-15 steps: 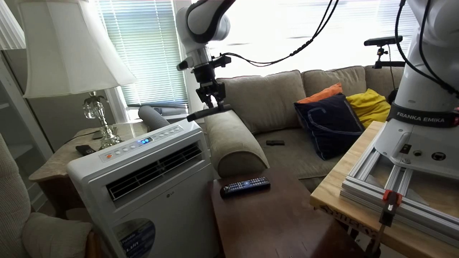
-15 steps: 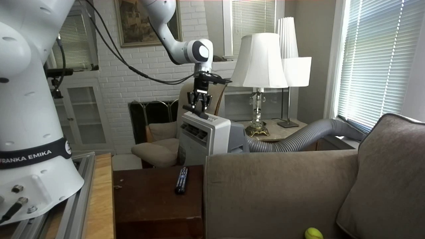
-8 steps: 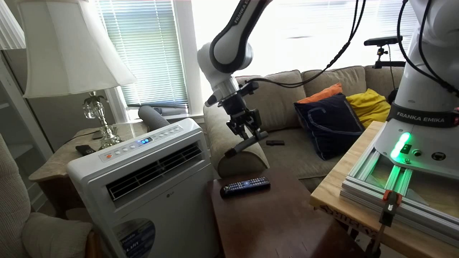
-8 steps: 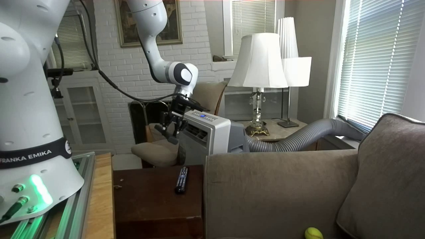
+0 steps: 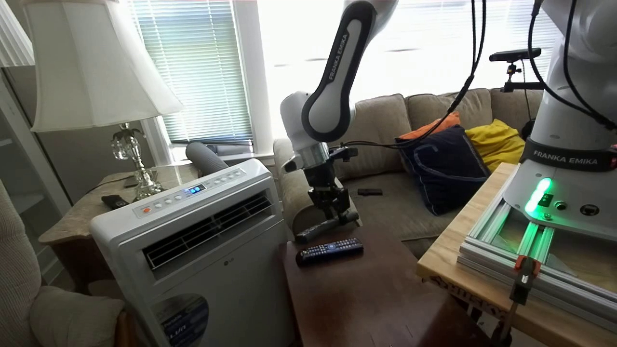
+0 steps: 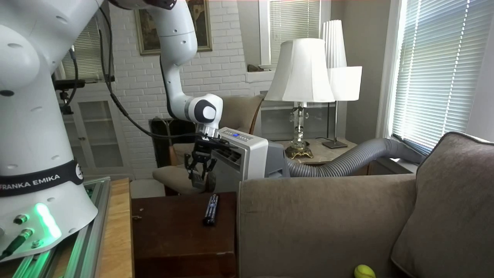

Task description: Remove the remote control from the armrest and put it on the table.

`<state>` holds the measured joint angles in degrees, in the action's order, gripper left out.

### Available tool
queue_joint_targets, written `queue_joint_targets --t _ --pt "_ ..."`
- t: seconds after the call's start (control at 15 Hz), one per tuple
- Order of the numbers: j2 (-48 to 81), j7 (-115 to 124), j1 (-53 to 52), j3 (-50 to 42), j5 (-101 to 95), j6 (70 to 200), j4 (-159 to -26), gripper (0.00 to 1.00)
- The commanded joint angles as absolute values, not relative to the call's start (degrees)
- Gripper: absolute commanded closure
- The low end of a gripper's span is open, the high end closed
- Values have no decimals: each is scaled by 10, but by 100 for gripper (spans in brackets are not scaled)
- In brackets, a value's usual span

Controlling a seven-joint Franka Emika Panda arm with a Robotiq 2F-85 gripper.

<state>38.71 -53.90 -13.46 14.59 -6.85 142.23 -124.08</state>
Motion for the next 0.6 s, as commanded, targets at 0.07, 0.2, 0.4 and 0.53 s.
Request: queue_joint_targets --t 0.07,0.2,0.4,0.53 --pt "480 -479 -162 107 -142 1409 -1123 72" --pt "497 -487 -155 103 -161 1405 -1081 72" --pt "533 -486 -155 86 -181 1392 -1011 72" --pt "550 -510 -142 94 -175 1334 -976 72"
